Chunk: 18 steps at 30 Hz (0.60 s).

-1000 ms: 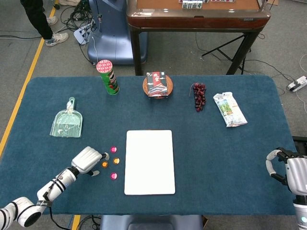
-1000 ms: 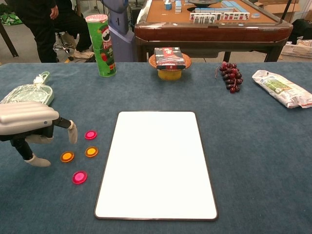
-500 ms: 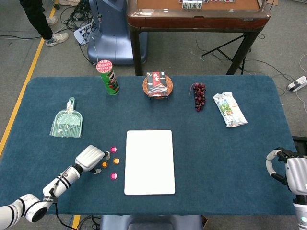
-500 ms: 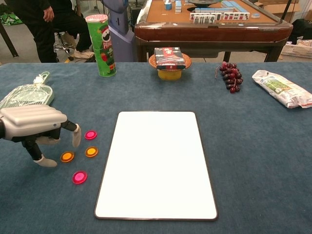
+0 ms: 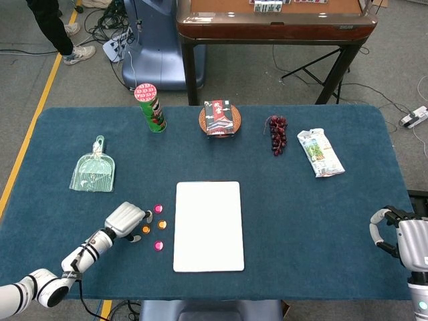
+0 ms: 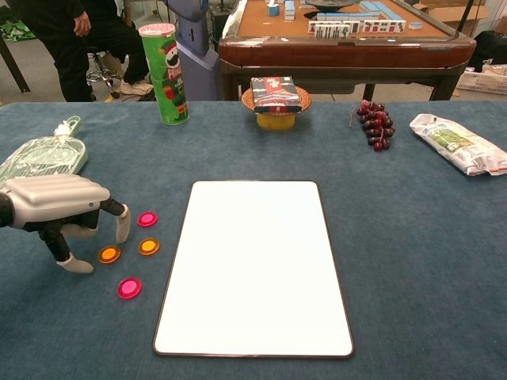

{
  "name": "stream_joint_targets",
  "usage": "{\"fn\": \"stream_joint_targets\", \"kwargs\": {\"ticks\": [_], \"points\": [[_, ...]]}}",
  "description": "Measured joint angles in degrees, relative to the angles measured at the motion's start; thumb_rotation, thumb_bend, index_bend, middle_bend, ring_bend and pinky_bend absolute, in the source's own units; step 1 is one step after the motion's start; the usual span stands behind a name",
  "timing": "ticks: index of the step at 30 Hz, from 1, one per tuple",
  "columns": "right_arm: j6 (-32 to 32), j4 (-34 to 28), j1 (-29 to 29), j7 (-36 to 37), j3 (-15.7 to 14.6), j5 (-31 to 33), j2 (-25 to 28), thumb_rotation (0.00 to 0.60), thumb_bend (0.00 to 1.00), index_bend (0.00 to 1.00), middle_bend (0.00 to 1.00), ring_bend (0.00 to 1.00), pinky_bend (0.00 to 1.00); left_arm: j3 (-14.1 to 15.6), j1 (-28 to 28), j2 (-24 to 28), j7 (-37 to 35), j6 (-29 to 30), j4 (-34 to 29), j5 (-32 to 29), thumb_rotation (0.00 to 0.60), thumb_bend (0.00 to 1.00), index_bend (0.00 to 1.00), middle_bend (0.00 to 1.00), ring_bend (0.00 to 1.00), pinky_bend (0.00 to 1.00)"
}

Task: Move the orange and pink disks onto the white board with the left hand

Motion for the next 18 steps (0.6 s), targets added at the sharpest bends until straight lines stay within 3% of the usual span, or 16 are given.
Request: {"fn": "stream_joint_targets", "kwargs": {"ticks": [18], "points": [[-0.35,0.02,0.13,-0.20,-0.04,0.13,-0.10,0.600,0.39,0.57,0.49,0.54,0.56,0.65,-0.47,0.07,0.40,0.20,-0.84,-0.70,0.600,0.28,0.52,1.00,1.00,1.00]]}}
